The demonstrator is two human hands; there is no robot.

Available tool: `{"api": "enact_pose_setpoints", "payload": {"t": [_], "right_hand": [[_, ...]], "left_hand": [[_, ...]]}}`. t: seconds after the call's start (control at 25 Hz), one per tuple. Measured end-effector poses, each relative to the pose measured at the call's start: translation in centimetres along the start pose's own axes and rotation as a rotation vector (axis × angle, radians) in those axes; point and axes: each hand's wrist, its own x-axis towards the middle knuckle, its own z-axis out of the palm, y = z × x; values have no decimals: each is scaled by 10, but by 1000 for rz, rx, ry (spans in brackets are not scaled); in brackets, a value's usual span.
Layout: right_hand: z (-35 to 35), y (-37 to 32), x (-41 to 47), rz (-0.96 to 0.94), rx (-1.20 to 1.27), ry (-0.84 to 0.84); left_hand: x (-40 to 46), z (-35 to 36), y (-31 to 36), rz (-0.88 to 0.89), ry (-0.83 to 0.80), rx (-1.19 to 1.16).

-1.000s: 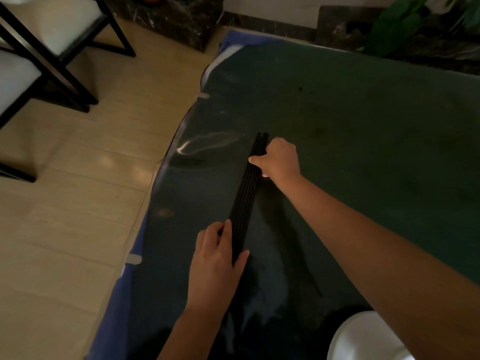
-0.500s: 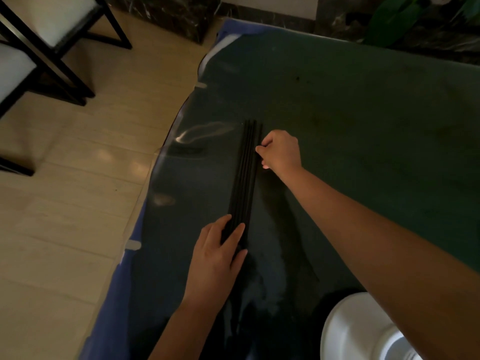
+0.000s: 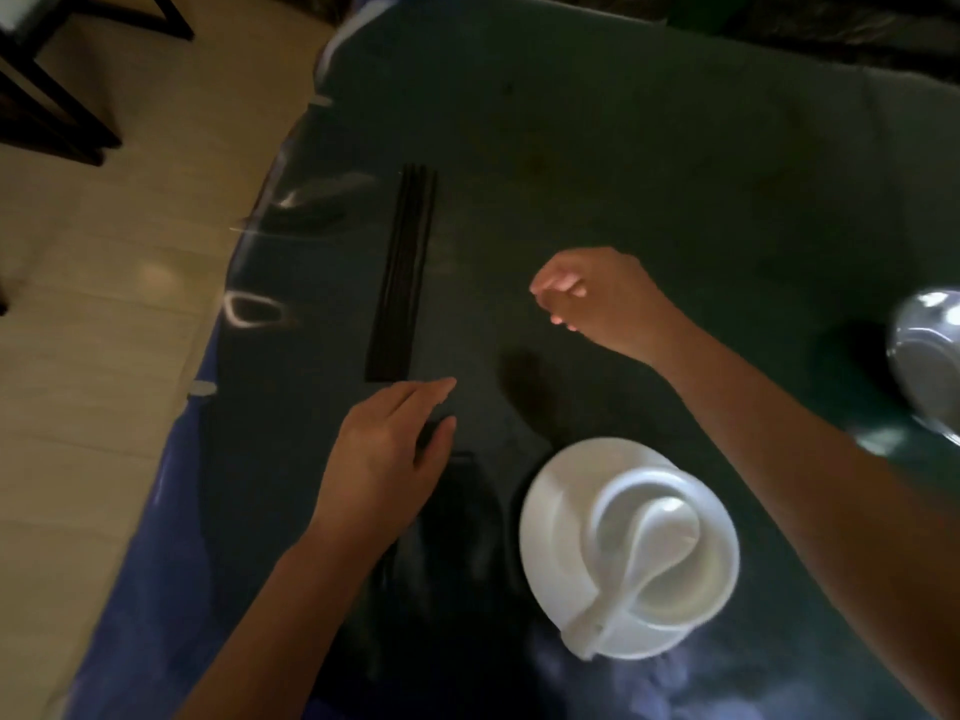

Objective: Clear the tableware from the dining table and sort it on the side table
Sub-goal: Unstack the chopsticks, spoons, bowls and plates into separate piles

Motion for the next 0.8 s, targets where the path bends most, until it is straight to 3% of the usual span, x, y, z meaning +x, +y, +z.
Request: {"api": "enact_pose_setpoints", "payload": {"t": [0.12,0.36,0.6,0.8], "right_hand": [[-17,22,-82,-78,-78,61],[-10,64,-185,-81,-183,19],[18,77,-204,-334,-604,159],[21,82,-201,-400,-603,228]], "left_hand": [[-30,5,46,-87,-75,-86],[-81,35,101,-568,-432,-227],[-88,46,113,-668,-544,-358],[-92,44,122,-815,-596,-674]]}}
